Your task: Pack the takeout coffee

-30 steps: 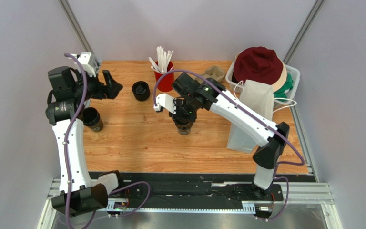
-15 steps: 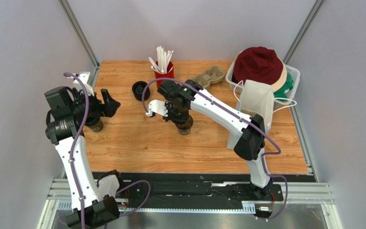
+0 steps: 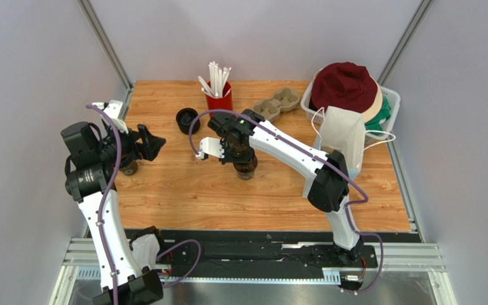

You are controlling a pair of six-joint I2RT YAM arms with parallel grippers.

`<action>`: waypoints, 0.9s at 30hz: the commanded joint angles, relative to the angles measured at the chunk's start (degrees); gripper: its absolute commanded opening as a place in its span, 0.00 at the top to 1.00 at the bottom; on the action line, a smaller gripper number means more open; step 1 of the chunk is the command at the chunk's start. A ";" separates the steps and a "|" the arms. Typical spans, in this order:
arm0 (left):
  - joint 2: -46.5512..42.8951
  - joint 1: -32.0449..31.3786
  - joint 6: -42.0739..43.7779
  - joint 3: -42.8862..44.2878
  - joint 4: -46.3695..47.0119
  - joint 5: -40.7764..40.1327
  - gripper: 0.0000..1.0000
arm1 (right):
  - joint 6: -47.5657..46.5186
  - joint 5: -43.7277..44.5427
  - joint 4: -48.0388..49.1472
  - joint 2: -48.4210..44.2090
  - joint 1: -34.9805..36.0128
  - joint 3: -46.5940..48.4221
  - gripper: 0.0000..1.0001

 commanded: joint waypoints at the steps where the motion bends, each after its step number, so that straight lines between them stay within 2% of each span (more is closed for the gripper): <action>1: 0.05 0.67 -0.36 -0.47 3.05 2.17 0.01 | -1.53 2.81 -18.28 -0.54 0.32 -2.68 0.99; 27: -1.62 0.58 -1.32 -2.23 4.81 2.70 0.01 | -1.89 4.04 -18.37 0.95 2.60 -4.89 0.99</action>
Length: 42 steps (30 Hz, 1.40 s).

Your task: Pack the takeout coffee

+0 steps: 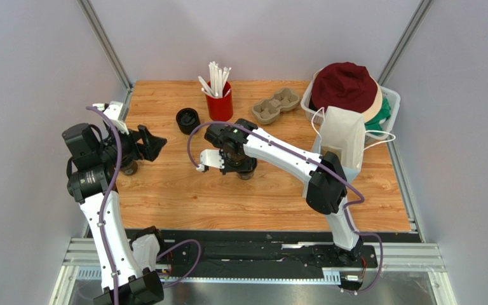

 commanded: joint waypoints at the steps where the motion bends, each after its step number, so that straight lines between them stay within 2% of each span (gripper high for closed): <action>1: -1.09 0.62 -0.16 -0.13 2.07 1.26 0.01 | -1.36 1.46 -18.22 0.67 0.22 0.38 0.98; 5: -1.01 0.62 -0.16 -0.13 2.08 1.17 0.01 | -1.36 1.37 -18.22 0.93 0.22 0.38 0.91; 19: -1.18 0.62 -0.25 -0.40 2.25 1.35 0.01 | -1.54 1.64 -18.13 1.37 0.22 2.22 0.86; 27: -1.18 0.62 -0.25 -0.48 2.34 1.43 0.01 | -1.45 2.25 -18.13 1.20 0.22 3.80 0.78; 35: -1.27 0.54 -0.25 -0.48 2.43 1.52 0.01 | -1.45 2.86 -18.13 1.20 0.04 6.08 0.61; 39: -1.27 0.62 -0.34 -0.57 2.43 1.70 0.01 | -0.84 3.48 -17.96 0.58 -0.04 8.10 0.58; 42: -1.01 0.54 -0.34 -0.75 2.43 2.66 0.01 | -0.22 2.78 -17.61 -1.43 -0.74 11.26 0.50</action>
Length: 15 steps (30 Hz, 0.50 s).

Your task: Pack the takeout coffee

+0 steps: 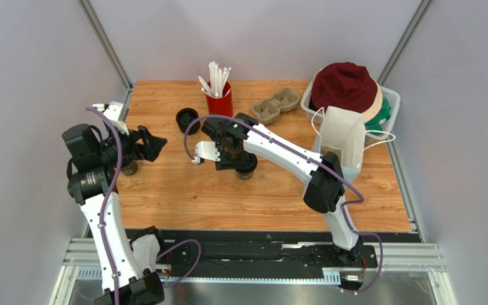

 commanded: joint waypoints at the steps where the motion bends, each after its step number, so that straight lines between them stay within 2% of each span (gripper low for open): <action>1: -0.40 0.54 -0.23 -0.53 1.68 2.90 0.01 | 0.43 -0.17 -17.12 -4.02 -0.92 6.05 0.49; 5: 0.30 0.54 -0.76 -0.97 1.77 6.15 0.01 | 1.92 -2.89 -13.53 -9.20 -2.94 5.53 0.43; 8: 1.01 0.36 -1.11 -1.23 1.77 9.32 0.01 | 5.00 -5.27 -5.11 -16.22 -4.95 -2.18 0.37; 10: 1.54 -0.34 -1.11 -1.23 1.77 9.42 0.01 | 7.55 -7.73 3.50 -22.20 -5.93 -11.46 0.28; 12: 2.06 -3.84 -0.59 -1.23 1.60 5.83 0.01 | 10.18 -8.43 12.18 -25.72 -7.77 -17.64 0.18; 14: 2.94 -9.18 0.38 -1.23 1.33 2.83 0.01 | 13.87 -10.45 18.44 -30.29 -10.13 -24.60 0.13; 15: 3.47 -11.05 0.82 -1.14 1.33 -0.40 0.01 | 15.01 -13.24 20.48 -31.78 -11.02 -26.62 0.03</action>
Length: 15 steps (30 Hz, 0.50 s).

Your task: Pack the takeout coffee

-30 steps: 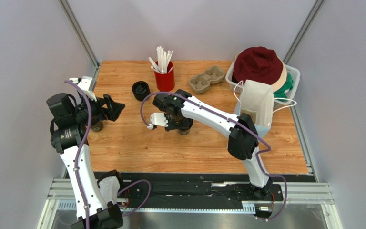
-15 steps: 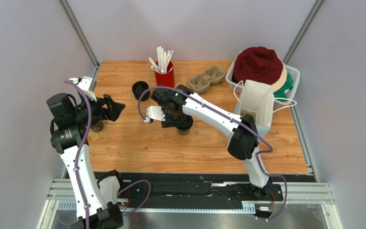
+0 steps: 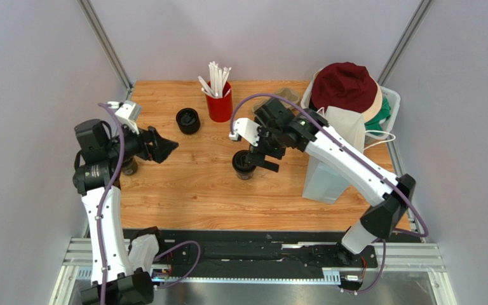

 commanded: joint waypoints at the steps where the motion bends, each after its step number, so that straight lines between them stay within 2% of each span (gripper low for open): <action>1: 1.74 -8.48 2.46 0.21 0.85 -6.96 0.01 | 10.03 -7.85 15.33 -7.61 -3.88 -12.31 0.01; 3: 4.81 -13.57 3.87 1.44 -0.20 -12.39 0.01 | 12.33 -10.83 20.95 -10.18 -6.16 -15.93 0.01; 6: 10.78 -19.73 6.24 3.90 -2.57 -16.19 0.01 | 16.11 -14.78 27.81 -14.66 -7.84 -23.31 0.01; 11: 21.67 -24.57 5.81 9.68 -1.79 -14.19 0.01 | 17.53 -20.33 36.69 -20.02 -8.72 -32.64 0.01; 15: 27.32 -28.26 5.72 14.62 -0.21 -12.26 0.01 | 16.48 -22.02 37.15 -18.90 -9.25 -35.90 0.01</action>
